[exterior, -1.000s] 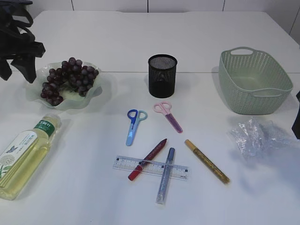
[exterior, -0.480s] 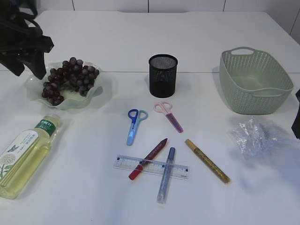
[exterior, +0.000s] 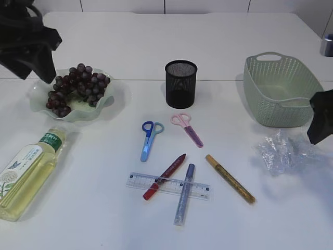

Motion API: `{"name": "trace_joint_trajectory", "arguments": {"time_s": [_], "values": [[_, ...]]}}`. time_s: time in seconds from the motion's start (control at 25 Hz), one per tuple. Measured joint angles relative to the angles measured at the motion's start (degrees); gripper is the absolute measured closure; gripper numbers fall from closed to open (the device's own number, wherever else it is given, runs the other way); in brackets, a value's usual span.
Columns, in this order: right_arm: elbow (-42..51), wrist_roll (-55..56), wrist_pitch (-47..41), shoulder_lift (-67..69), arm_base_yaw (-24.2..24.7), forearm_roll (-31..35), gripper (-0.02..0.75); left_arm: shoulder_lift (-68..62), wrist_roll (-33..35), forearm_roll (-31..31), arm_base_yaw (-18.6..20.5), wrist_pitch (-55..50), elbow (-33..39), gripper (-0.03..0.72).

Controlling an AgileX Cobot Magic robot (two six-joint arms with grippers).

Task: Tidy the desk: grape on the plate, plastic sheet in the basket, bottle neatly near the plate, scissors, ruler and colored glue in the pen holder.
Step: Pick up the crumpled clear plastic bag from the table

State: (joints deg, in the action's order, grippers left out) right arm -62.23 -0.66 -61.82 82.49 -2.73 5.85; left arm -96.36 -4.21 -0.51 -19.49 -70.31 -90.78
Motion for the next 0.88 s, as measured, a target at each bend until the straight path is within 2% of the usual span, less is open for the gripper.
{"name": "trace_joint_trajectory", "arguments": {"time_s": [0.04,0.28,0.6,0.88], "values": [[0.0,0.0,1.0,0.7,0.0,0.0,0.191,1.0,-0.3,0.0,-0.1,-0.1,1.6,0.308],[0.0,-0.3,8.5,4.5,0.0,0.0,0.191,6.9,-1.2,-0.3,-0.4,-0.2,9.0,0.325],[0.0,-0.9,12.4,9.4,0.0,0.0,0.191,16.8,-1.3,-2.5,-0.4,3.4,16.0,0.327],[0.0,-1.0,16.0,13.9,0.0,0.0,0.191,23.2,-1.3,-2.5,-0.4,3.7,18.7,0.327]]}}
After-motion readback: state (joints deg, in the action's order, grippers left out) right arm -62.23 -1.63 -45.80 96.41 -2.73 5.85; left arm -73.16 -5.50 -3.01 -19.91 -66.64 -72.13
